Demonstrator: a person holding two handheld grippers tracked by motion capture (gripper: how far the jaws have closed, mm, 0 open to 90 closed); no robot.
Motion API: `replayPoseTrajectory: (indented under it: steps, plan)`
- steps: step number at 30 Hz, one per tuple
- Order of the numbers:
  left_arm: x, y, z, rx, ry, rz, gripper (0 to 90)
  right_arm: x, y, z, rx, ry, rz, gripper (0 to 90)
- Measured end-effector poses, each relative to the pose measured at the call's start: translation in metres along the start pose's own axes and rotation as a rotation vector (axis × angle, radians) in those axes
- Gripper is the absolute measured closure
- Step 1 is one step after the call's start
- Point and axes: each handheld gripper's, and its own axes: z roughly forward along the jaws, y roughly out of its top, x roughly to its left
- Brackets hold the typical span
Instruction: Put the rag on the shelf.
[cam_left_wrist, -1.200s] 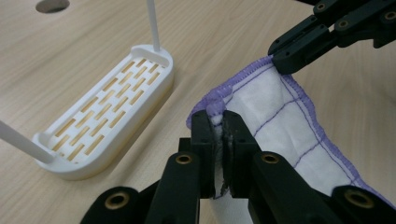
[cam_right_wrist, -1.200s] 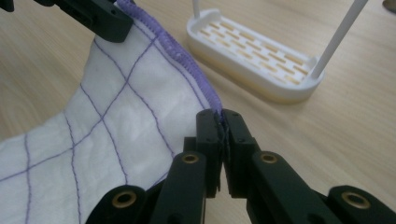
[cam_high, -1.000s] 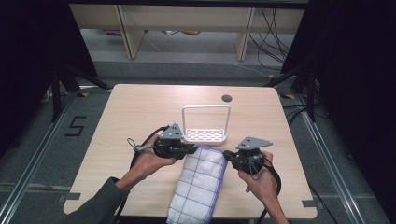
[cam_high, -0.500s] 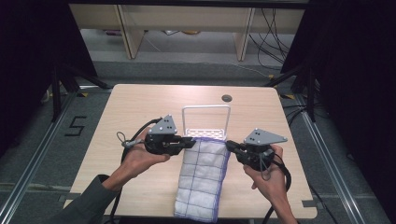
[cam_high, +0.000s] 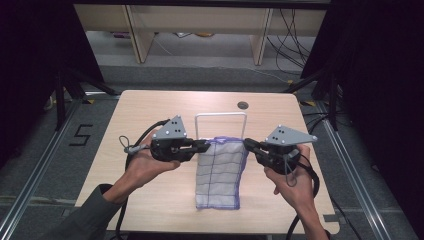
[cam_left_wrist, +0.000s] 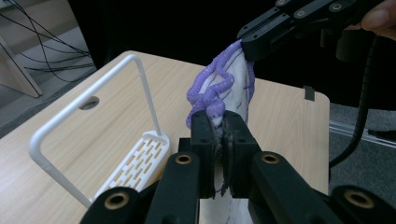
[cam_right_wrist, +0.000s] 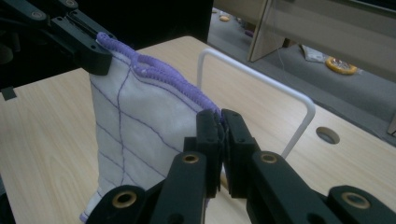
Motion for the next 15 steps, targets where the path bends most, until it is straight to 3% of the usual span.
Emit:
replayPoseTrajectory:
  steps: [2,7,8,10,12,15]
  plan:
    - [0.002,0.003,-0.001,-0.007,0.007,-0.002,83.8,-0.004,0.007,-0.001,-0.008,-0.013,-0.028,87.1]
    - [0.006,0.011,-0.002,-0.012,0.019,-0.003,83.8,-0.006,0.018,0.0,-0.017,-0.009,-0.01,87.1]
    - [0.007,0.012,-0.003,-0.011,0.021,0.002,83.8,-0.008,0.021,0.001,-0.031,-0.03,-0.031,87.1]
    - [0.009,0.016,-0.003,-0.02,0.029,0.0,83.8,-0.009,0.025,0.002,-0.026,-0.011,-0.012,87.1]
    - [0.013,0.02,-0.004,-0.031,0.036,-0.005,83.8,-0.013,0.03,0.002,-0.041,-0.032,-0.02,87.1]
    - [0.018,0.024,-0.005,-0.039,0.045,-0.011,83.8,-0.016,0.036,0.003,-0.041,-0.017,-0.007,87.1]
